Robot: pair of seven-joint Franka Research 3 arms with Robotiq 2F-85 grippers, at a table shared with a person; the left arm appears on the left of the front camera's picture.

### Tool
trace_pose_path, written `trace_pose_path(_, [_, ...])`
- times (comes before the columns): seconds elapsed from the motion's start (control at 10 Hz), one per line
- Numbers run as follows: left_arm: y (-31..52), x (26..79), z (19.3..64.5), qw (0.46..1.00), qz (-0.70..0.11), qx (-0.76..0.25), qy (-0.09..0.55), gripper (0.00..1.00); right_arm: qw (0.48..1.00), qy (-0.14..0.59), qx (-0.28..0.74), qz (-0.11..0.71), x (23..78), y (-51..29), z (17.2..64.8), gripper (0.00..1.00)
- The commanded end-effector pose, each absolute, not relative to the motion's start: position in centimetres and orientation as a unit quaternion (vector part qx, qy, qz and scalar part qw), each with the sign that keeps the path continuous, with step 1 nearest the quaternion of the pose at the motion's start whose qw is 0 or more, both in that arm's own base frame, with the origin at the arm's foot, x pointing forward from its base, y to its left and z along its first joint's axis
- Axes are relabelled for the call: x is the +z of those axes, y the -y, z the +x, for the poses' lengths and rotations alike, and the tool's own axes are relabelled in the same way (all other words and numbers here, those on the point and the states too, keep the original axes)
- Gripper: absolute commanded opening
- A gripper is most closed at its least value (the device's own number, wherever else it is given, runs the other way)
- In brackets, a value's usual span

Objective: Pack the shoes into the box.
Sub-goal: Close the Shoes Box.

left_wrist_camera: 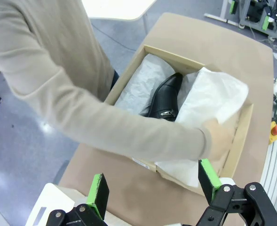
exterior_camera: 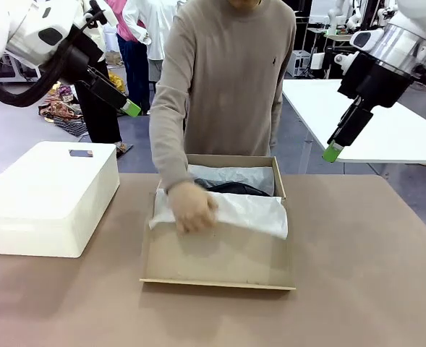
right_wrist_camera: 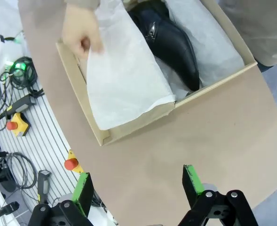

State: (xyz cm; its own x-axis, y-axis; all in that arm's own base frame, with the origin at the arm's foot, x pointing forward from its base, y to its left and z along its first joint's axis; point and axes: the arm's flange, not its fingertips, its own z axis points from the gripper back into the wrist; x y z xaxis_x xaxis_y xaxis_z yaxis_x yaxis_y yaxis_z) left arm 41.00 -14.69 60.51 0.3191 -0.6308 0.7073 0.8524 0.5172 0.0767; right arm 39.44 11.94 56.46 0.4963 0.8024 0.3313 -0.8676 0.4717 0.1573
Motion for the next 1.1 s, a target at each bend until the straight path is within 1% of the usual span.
trace_pose_path(0.0, [14.4,60.5,41.1,0.789,-0.167,-0.472,0.357,1.00,0.851,0.115,0.490,0.149,56.6,-12.0,39.6,1.00])
trace_pose_path(0.1, [14.4,60.5,41.1,0.789,-0.167,-0.472,0.357,1.00,0.851,0.106,0.490,0.154,56.5,-11.9,39.4,1.00])
trace_pose_path(0.2, [14.4,60.5,41.1,0.789,-0.167,-0.472,0.357,1.00,0.818,0.095,0.534,0.189,56.3,-10.6,39.8,1.00])
trace_pose_path(0.3, [14.4,60.5,41.1,0.789,-0.167,-0.472,0.357,1.00,0.787,0.099,0.570,0.215,56.1,-9.3,40.1,1.00])
trace_pose_path(0.6, [14.4,60.5,41.1,0.789,-0.167,-0.472,0.357,1.00,0.747,0.140,0.615,0.213,55.0,-7.0,41.3,1.00])
trace_pose_path(0.7, [14.4,60.5,41.1,0.789,-0.167,-0.472,0.357,1.00,0.746,0.139,0.613,0.221,54.8,-6.6,41.8,0.86])
trace_pose_path(1.0, [14.4,60.5,41.1,0.789,-0.167,-0.472,0.357,1.00,0.727,0.132,0.619,0.266,55.2,-6.3,42.8,0.30])
